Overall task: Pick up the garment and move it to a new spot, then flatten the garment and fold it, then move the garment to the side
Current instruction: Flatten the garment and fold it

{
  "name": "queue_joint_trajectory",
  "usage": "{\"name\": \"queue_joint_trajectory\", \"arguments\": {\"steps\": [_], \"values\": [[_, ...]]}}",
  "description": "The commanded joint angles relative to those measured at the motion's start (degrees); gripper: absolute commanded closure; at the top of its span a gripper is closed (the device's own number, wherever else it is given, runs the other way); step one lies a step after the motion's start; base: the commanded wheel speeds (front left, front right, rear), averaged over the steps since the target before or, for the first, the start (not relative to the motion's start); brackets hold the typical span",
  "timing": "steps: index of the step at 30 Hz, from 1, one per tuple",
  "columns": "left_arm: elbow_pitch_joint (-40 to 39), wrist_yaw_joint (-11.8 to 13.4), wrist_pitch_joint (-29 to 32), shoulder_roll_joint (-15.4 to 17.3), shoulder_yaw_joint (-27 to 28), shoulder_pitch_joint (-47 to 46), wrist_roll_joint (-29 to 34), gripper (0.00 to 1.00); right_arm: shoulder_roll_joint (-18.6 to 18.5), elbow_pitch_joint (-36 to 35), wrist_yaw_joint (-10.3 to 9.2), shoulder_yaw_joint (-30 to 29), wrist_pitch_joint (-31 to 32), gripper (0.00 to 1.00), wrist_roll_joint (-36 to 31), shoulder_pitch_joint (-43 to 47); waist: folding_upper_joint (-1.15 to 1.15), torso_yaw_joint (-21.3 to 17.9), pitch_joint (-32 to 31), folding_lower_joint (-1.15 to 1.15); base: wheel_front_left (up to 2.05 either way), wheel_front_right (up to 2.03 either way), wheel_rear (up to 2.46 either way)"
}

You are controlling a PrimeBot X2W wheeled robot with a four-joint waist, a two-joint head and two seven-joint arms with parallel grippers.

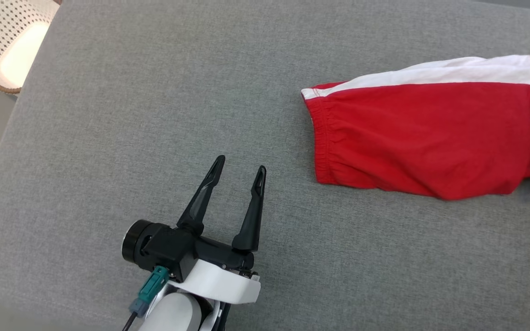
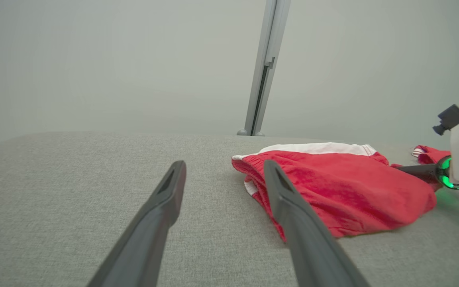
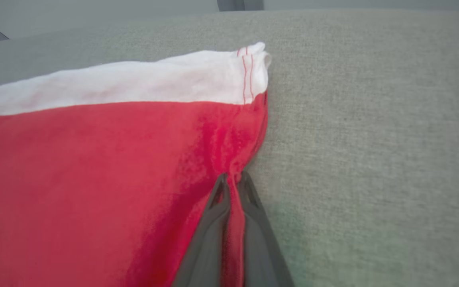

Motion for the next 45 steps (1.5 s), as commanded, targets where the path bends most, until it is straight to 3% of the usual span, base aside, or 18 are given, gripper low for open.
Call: {"name": "queue_joint_trajectory", "arguments": {"steps": [1, 12, 18, 32, 45], "values": [[0.0, 0.3, -0.3, 0.1, 0.7, 1.1, 0.4, 0.00, -0.7, -0.4, -0.12, 0.8, -0.3, 1.00, 0.7, 2.1, 0.00, -1.5, -1.1, 0.00, 0.00, 0.00, 0.00], [0.5, -0.9, -0.3, 0.2, 2.4, 3.6, 1.0, 0.00, -8.1, -5.2, -0.12, 1.9, -1.7, 1.00, 1.5, 5.2, 0.00, -6.9, -5.2, 0.00, 0.00, 0.00, 0.00], [1.1, -1.1, -0.3, 0.2, 2.4, 3.5, 0.8, 0.00, -7.7, -7.6, -0.11, 2.9, -1.4, 1.00, -1.2, 2.1, 0.00, -8.2, -6.3, 0.00, 0.00, 0.00, 0.00], [2.0, -0.9, -0.3, 0.2, 2.0, 6.0, -0.2, 0.00, -2.1, -15.8, -0.11, 5.9, 1.5, 1.00, -11.7, -1.6, 0.00, -6.6, -10.7, 0.00, 0.00, 0.00, 0.00], [1.2, -0.3, -0.3, 0.2, 0.7, 5.5, -1.5, 0.00, 9.5, -18.9, -0.11, 3.3, 5.7, 1.00, -15.4, 1.2, 0.00, -3.5, -10.1, 0.00, 0.00, 0.00, 0.00]]}}
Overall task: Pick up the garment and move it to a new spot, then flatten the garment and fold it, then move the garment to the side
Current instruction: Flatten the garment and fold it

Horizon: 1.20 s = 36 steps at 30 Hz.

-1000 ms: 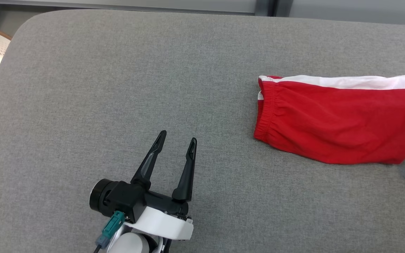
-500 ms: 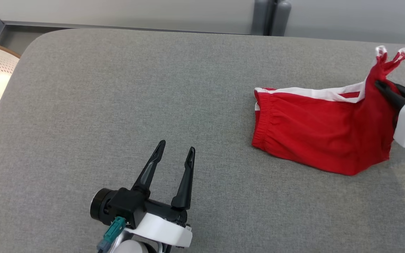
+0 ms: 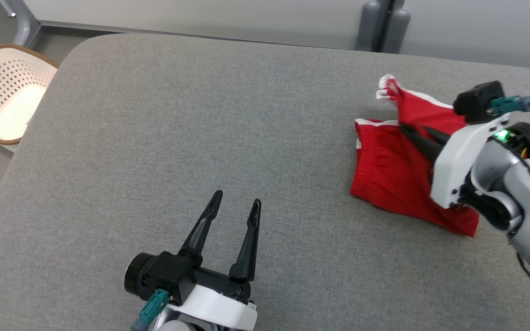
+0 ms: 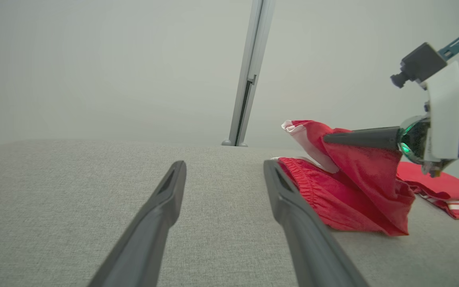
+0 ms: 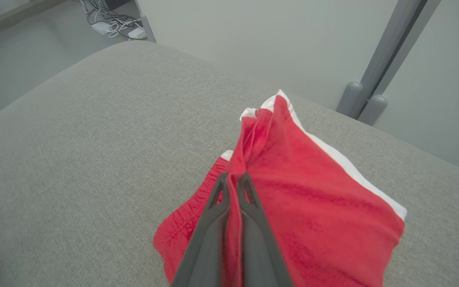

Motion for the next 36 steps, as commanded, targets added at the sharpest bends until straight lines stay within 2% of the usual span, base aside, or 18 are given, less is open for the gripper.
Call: {"name": "queue_joint_trajectory", "arguments": {"steps": [1, 5, 6, 7, 11, 15, 22, 27, 30, 33, 36], "values": [[-0.3, 0.3, -0.3, 0.2, 0.1, -0.6, -0.5, 0.00, 0.9, 0.0, -0.11, -0.2, 0.4, 1.00, -0.5, 0.9, 0.00, 0.4, 0.4, 0.00, 0.00, 0.00, 0.00], [-0.3, 0.6, -0.3, 0.2, -0.2, -0.9, -1.0, 0.00, 4.4, 0.8, -0.10, -1.2, 0.8, 1.00, -0.3, 2.3, 0.00, 0.8, 0.9, 0.00, 0.00, 0.00, 0.00], [-0.3, 0.6, -0.3, 0.2, -0.3, -1.0, -1.1, 0.00, 5.2, 1.1, -0.10, -1.8, 0.6, 0.85, -0.3, 2.6, 0.00, 0.8, 1.0, 0.00, 0.00, 0.00, 0.00], [-0.3, 0.8, -0.3, 0.2, -0.4, -1.1, -1.2, 0.00, 6.1, 1.1, -0.08, -2.2, 0.0, 0.00, -0.6, 2.8, 0.00, 0.8, 1.0, 0.00, 0.00, 0.00, 0.00], [-0.2, 1.0, -0.3, 0.2, -0.5, -1.3, -1.5, 0.00, 9.3, -0.6, -0.08, -4.9, -2.1, 0.00, 3.4, 4.8, 0.00, 0.5, 0.9, 0.00, 0.00, 0.00, 0.00], [-0.1, 1.1, -0.3, 0.2, 0.1, -1.0, -1.5, 0.00, 7.6, -4.2, -0.08, -7.4, -5.4, 0.00, 5.3, 6.3, 0.00, -0.4, 0.2, 0.00, 0.00, 0.00, 0.00], [-0.5, 1.3, -0.3, 0.2, 1.7, 0.3, -0.9, 0.00, 3.0, -5.0, -0.08, -12.3, -14.6, 0.00, 0.2, 9.3, 0.00, -2.5, -1.7, 0.00, 0.00, 0.00, 0.00], [-1.7, 1.6, -0.3, 0.2, 4.5, 1.7, 0.0, 0.00, 2.0, -3.8, -0.08, -16.1, -23.6, 0.00, -4.9, 15.0, 0.00, -3.9, -3.6, 0.00, 0.00, 0.00, 0.00], [-2.3, 1.5, -0.3, 0.2, 6.6, 3.1, 0.9, 0.00, 3.3, -2.6, -0.08, -18.2, -27.6, 0.00, -9.1, 19.7, 0.00, -4.9, -4.8, 0.00, 0.00, 0.00, 0.00], [-3.4, 1.7, -0.3, 0.2, 8.8, 4.9, 2.8, 0.00, 5.9, -2.0, -0.08, -21.9, -28.9, 0.00, -14.7, 24.1, 0.00, -6.1, -6.1, 0.00, 0.00, 0.00, 0.00], [-4.5, 1.6, -0.3, 0.2, 11.2, 7.1, 3.8, 0.00, 11.3, -7.5, -0.08, -30.9, -29.0, 0.00, -21.4, 29.8, 0.00, -7.2, -7.8, 0.00, 0.00, 0.00, 0.00]]}}
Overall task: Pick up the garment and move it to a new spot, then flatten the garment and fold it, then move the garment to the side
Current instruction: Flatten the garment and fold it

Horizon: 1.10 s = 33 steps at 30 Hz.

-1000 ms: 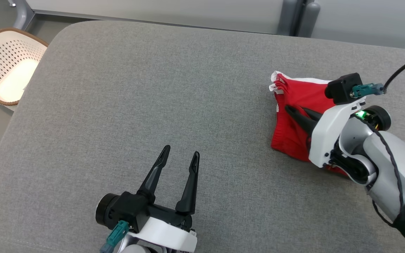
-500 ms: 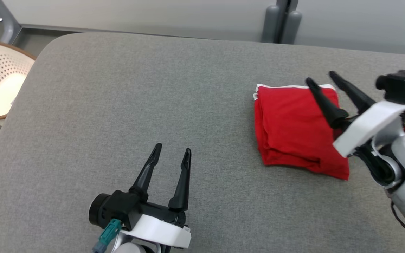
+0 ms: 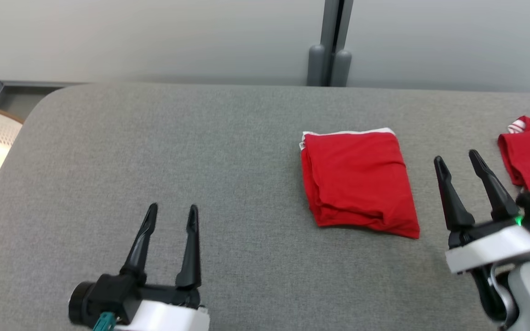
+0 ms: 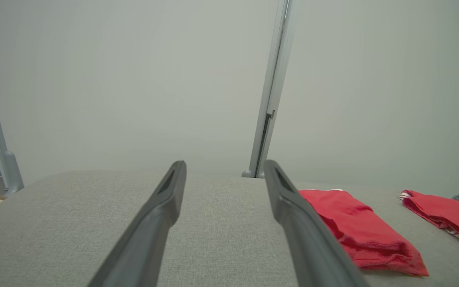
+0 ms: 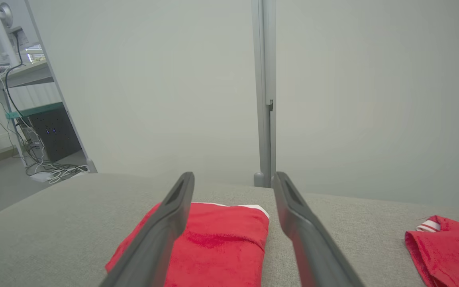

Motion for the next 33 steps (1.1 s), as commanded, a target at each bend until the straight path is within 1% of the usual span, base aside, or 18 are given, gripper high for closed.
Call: {"name": "queue_joint_trajectory", "arguments": {"steps": [1, 3, 5, 8, 10, 16, 19, 23, 33], "values": [[-0.3, -0.1, -0.2, 0.2, 1.2, 1.8, 0.8, 0.00, 3.0, -3.0, -0.03, -4.6, -0.3, 0.00, -3.6, 4.1, 0.00, -1.3, -2.0, 0.00, 0.00, 0.00, 0.00], [-0.4, -0.5, -0.3, 0.2, 2.6, 3.2, 1.4, 0.00, 7.0, -6.5, -0.03, -9.4, -0.3, 0.00, -8.9, 8.9, 0.00, -1.8, -3.2, 0.00, 0.00, 0.00, 0.00], [-0.2, -0.7, -0.3, 0.2, 4.0, 4.7, 2.7, 0.00, 10.2, -9.2, -0.03, -12.4, -0.3, 0.00, -13.1, 12.1, 0.00, -2.5, -4.4, 0.00, 0.00, 0.00, 0.00], [-0.7, -0.9, -0.2, 0.2, 5.7, 6.6, 4.0, 0.00, 13.4, -11.9, -0.03, -14.2, -0.3, 0.00, -17.5, 16.2, 0.00, -3.3, -5.4, 0.00, 0.00, 0.00, 0.00], [-0.7, -1.1, -0.2, 0.2, 6.3, 7.8, 5.0, 0.00, 14.2, -12.8, -0.03, -13.8, -0.2, 0.00, -19.7, 17.7, 0.00, -3.7, -5.9, 0.00, 0.00, 0.00, 0.00], [0.6, -0.9, -0.3, 0.2, 6.6, 9.8, 7.5, 0.00, 15.7, -10.7, -0.03, -15.9, -0.2, 0.00, -21.8, 20.7, 0.00, -4.3, -6.8, 0.00, 0.00, 0.00, 0.00], [1.3, -0.7, -0.3, 0.2, 6.5, 10.1, 7.9, 0.00, 15.8, -9.7, -0.03, -16.0, -0.2, 0.00, -22.4, 21.3, 0.00, -4.5, -7.1, 0.00, 0.00, 0.00, 0.00], [1.6, -0.1, -0.3, 0.2, 6.4, 10.4, 8.4, 0.00, 15.9, -9.8, -0.03, -15.6, -0.2, 0.00, -22.6, 21.7, 0.00, -4.5, -7.4, 0.00, 0.00, 0.00, 0.00], [2.0, 0.1, -0.3, 0.2, 6.0, 10.7, 9.6, 0.00, 15.9, -9.9, -0.03, -13.5, -0.2, 0.00, -21.9, 22.6, 0.00, -4.2, -8.0, 0.00, 0.00, 0.00, 0.00]]}}
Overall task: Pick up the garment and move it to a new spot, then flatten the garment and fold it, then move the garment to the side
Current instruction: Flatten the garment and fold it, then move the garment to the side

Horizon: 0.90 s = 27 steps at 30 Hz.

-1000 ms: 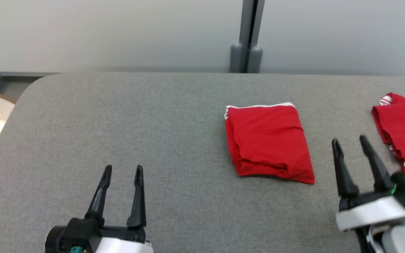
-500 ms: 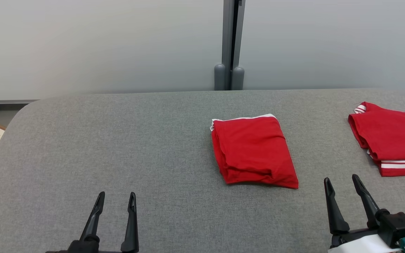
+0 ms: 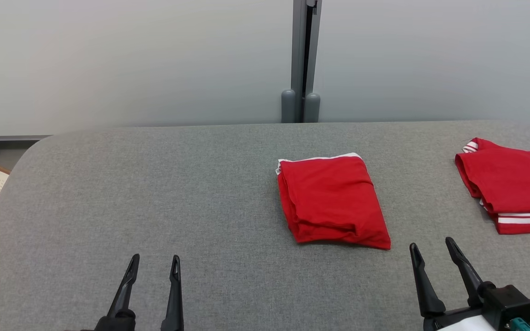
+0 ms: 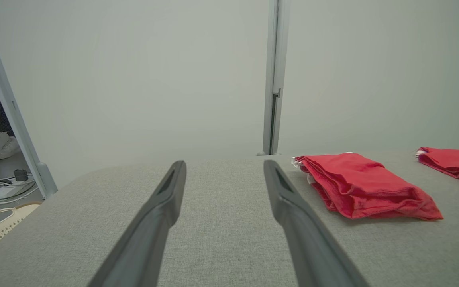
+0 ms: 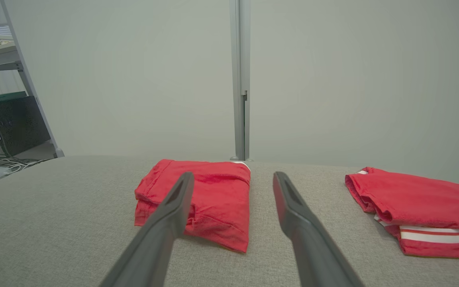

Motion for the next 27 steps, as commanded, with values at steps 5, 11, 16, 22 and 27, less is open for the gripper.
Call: {"name": "queue_joint_trajectory", "arguments": {"steps": [5, 11, 16, 22, 27], "values": [[0.2, 0.3, -0.3, 0.2, 0.0, 0.3, 0.5, 0.00, -0.4, 0.0, -0.03, 0.0, 0.0, 0.00, 0.4, 0.5, 0.00, 0.5, 0.1, 0.00, 0.00, 0.00, 0.00], [0.3, 0.6, -0.3, 0.2, -0.1, 0.2, 0.7, 0.00, -0.2, 0.7, -0.03, 0.5, 0.0, 0.00, 0.7, 0.3, 0.00, 0.8, 0.3, 0.00, 0.00, 0.00, 0.00], [0.2, 0.8, -0.3, 0.2, -0.7, -0.8, 1.4, 0.00, -0.5, 1.9, -0.03, 1.7, 0.0, 0.00, 1.2, -2.1, 0.00, 1.2, 1.3, 0.00, 0.00, 0.00, 0.00], [0.3, 0.8, -0.3, 0.2, -2.8, -3.3, 1.7, 0.00, -2.7, 5.0, -0.03, 5.1, 0.0, 0.00, 7.8, -8.2, 0.00, 2.5, 4.2, 0.00, 0.00, 0.00, 0.00], [-0.3, 0.8, -0.2, 0.2, -5.5, -7.5, 1.5, 0.00, -8.3, 13.6, -0.03, 11.6, 1.1, 0.00, 22.3, -18.6, 0.00, 4.1, 10.1, 0.00, 0.00, 0.00, 0.00]]}}
